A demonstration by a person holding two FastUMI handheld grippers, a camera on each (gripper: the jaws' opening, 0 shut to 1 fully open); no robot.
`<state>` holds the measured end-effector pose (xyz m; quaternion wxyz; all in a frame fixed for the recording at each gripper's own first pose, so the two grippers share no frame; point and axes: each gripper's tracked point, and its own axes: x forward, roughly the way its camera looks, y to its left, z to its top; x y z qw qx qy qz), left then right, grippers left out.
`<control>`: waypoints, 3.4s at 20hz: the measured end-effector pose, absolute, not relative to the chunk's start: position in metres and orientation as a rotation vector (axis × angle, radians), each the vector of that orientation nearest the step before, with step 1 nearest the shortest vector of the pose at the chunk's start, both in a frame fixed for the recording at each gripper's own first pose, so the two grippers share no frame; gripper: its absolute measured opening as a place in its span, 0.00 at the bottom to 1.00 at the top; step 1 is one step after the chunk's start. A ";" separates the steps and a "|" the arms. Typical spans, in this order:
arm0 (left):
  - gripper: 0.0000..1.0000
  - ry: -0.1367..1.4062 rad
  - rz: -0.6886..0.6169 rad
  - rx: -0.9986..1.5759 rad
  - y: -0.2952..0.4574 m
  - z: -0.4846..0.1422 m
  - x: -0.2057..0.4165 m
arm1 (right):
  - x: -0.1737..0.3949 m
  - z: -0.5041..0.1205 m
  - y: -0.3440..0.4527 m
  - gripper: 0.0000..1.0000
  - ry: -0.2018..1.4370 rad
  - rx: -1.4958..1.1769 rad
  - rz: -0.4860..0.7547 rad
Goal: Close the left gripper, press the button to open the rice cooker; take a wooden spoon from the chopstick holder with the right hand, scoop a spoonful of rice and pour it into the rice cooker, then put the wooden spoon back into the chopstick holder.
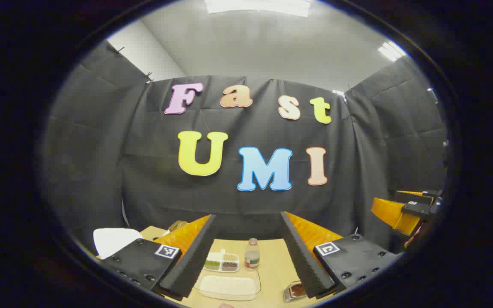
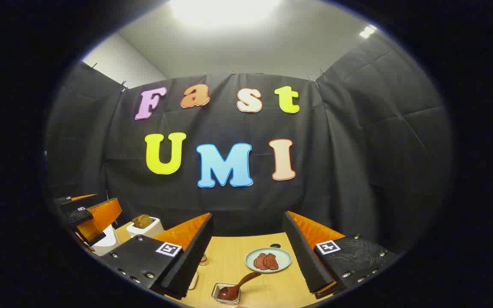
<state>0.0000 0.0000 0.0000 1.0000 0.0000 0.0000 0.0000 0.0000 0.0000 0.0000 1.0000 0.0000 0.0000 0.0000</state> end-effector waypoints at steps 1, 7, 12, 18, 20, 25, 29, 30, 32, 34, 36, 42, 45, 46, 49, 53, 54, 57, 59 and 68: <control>0.99 0.008 -0.007 0.008 -0.001 -0.001 -0.001 | 0.000 0.002 0.000 0.98 -0.005 -0.007 -0.003; 0.99 0.021 -0.004 -0.024 -0.001 0.003 -0.002 | -0.007 0.002 -0.002 0.98 0.002 -0.014 0.013; 0.99 0.014 0.040 0.034 0.004 0.012 -0.021 | -0.013 -0.003 -0.002 0.98 0.029 0.002 0.049; 0.99 0.010 0.090 0.046 0.021 0.014 -0.029 | -0.020 -0.016 0.010 0.98 0.072 0.029 0.104; 0.99 0.002 0.088 0.041 0.031 0.017 -0.028 | -0.021 -0.017 0.015 0.98 0.075 0.010 0.084; 0.58 0.021 0.176 0.041 0.109 0.007 -0.030 | -0.020 -0.020 0.043 0.98 0.082 0.016 0.057; 0.08 0.123 0.196 -0.046 0.170 -0.031 -0.027 | -0.016 -0.020 0.063 0.98 0.079 0.022 0.040; 0.08 0.165 0.210 -0.077 0.192 -0.045 -0.026 | -0.013 -0.021 0.068 0.98 0.080 0.018 0.037; 0.08 0.267 0.237 -0.137 0.229 -0.077 -0.023 | -0.010 -0.024 0.075 0.98 0.086 0.015 0.036; 0.09 0.326 0.281 -0.191 0.266 -0.098 -0.023 | -0.008 -0.029 0.080 0.98 0.096 0.010 0.035; 0.09 0.397 0.307 -0.225 0.292 -0.123 -0.022 | -0.006 -0.039 0.083 0.98 0.122 0.004 0.035; 0.08 0.569 0.367 -0.313 0.342 -0.186 -0.019 | -0.005 -0.057 0.080 0.98 0.180 0.000 0.044; 0.09 0.610 0.396 -0.340 0.359 -0.208 -0.014 | -0.002 -0.059 0.074 0.98 0.187 -0.008 0.044; 0.09 0.624 0.403 -0.326 0.363 -0.217 -0.007 | -0.003 -0.059 0.073 0.98 0.190 -0.002 0.052; 0.09 0.634 0.415 -0.314 0.366 -0.221 0.005 | -0.001 -0.057 0.070 0.98 0.191 0.018 0.060; 0.08 0.714 0.465 -0.258 0.380 -0.252 -0.001 | 0.002 -0.057 0.069 0.98 0.193 0.025 0.066; 0.08 0.697 0.471 -0.267 0.381 -0.247 0.000 | 0.003 -0.056 0.068 0.98 0.188 0.025 0.066; 0.09 0.683 0.468 -0.267 0.380 -0.242 0.000 | 0.007 -0.057 0.071 0.98 0.184 0.018 0.072; 0.09 0.625 0.478 -0.208 0.383 -0.220 0.002 | 0.008 -0.057 0.073 0.98 0.188 0.019 0.079; 0.09 0.218 0.547 -0.017 0.375 -0.042 -0.004 | 0.006 -0.052 0.073 0.98 0.167 0.020 0.082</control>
